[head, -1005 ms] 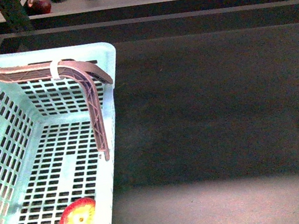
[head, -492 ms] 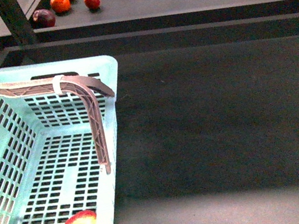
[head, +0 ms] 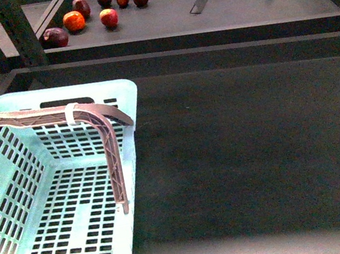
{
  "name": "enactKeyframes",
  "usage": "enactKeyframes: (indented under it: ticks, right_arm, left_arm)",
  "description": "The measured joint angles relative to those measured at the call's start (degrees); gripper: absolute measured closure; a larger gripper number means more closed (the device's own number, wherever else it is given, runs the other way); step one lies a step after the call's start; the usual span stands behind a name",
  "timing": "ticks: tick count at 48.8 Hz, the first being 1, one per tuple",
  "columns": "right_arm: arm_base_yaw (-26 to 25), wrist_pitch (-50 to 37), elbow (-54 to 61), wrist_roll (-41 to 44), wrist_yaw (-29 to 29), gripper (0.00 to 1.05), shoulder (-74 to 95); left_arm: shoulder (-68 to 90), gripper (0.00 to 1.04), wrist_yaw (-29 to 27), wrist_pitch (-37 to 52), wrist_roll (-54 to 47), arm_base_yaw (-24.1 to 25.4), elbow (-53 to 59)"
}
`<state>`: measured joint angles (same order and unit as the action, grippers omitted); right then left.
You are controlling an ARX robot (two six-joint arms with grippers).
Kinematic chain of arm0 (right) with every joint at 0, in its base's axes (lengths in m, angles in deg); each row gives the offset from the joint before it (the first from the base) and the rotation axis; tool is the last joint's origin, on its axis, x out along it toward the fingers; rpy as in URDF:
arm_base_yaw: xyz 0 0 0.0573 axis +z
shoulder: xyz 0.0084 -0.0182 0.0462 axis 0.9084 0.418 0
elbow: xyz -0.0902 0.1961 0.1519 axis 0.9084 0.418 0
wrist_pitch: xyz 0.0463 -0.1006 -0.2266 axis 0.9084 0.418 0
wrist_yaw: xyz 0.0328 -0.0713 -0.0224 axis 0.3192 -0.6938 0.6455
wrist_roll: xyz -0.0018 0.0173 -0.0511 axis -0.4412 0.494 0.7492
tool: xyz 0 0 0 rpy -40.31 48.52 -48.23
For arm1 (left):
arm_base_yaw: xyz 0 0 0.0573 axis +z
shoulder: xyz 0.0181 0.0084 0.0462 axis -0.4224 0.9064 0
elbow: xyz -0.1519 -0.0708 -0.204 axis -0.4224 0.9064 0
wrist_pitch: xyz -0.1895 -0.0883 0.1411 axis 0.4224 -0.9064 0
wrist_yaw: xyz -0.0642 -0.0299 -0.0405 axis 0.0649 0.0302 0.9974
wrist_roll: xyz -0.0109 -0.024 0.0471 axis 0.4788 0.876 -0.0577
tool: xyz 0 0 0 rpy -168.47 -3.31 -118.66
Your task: Pick apple with right arm and hold basket with left
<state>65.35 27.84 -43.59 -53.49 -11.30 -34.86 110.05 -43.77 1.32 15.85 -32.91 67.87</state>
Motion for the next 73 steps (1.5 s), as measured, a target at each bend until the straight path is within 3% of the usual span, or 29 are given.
enactKeyframes:
  ticks: [11, 14, 18, 27, 31, 73]
  right_arm:
    - [0.0, 0.0, 0.0, 0.0, 0.0, 0.09, 0.0]
    - [0.0, 0.0, 0.0, 0.0, 0.0, 0.09, 0.0]
    - [0.0, 0.0, 0.0, 0.0, 0.0, 0.09, 0.0]
    - [0.0, 0.0, 0.0, 0.0, 0.0, 0.09, 0.0]
    - [0.0, 0.0, 0.0, 0.0, 0.0, 0.09, 0.0]
    - [0.0, 0.0, 0.0, 0.0, 0.0, 0.09, 0.0]
  left_arm:
    - [-9.6, 1.01, 2.9, -3.1, -1.0, 2.9, 6.2]
    - [-12.2, 1.01, 6.6, -4.6, -1.1, 5.7, 7.3]
    - [-15.3, 1.01, 6.9, -6.5, -1.1, 7.6, 8.5]
    - [-21.9, 1.01, 7.5, -11.1, -1.2, 7.7, 10.6]
    - [-22.7, 1.01, 7.5, -9.2, -1.2, 7.7, 12.5]
    - [-47.8, 1.01, 7.5, -33.2, -1.3, 7.7, 12.9]
